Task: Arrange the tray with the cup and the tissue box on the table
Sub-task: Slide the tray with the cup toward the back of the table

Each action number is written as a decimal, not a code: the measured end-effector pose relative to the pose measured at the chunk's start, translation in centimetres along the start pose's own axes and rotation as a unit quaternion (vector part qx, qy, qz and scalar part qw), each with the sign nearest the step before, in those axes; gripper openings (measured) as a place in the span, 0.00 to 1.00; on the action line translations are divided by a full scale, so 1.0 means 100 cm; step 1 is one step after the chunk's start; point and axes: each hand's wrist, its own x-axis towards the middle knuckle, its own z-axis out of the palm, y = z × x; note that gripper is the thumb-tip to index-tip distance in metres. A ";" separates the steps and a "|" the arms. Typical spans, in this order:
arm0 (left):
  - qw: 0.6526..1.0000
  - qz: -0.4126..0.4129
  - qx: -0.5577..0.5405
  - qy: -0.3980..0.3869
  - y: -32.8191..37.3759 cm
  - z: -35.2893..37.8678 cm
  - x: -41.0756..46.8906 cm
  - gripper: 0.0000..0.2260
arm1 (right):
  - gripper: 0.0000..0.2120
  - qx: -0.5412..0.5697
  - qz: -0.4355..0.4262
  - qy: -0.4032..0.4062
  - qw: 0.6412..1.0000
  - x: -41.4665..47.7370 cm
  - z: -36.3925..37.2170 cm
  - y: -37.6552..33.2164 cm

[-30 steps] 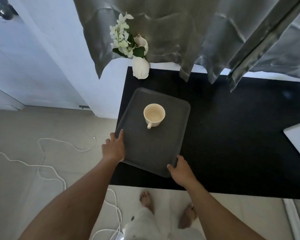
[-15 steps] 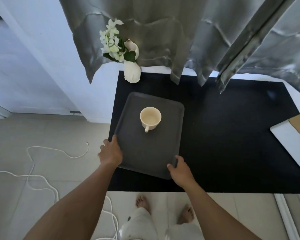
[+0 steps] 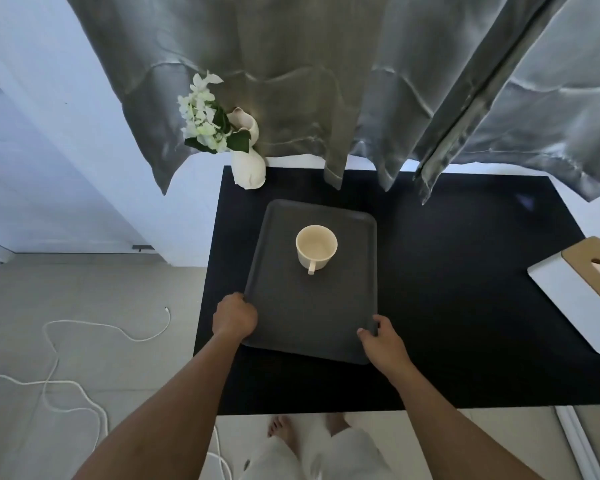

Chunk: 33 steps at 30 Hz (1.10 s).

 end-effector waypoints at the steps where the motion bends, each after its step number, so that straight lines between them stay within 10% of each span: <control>1: 1.000 -0.009 -0.013 -0.006 0.006 0.000 0.001 0.18 | 0.29 0.006 0.000 0.001 1.000 0.004 -0.005 -0.002; 33: 0.983 -0.068 -0.170 0.023 0.084 0.029 0.063 0.22 | 0.27 -0.029 -0.060 -0.046 0.997 0.116 -0.080 -0.082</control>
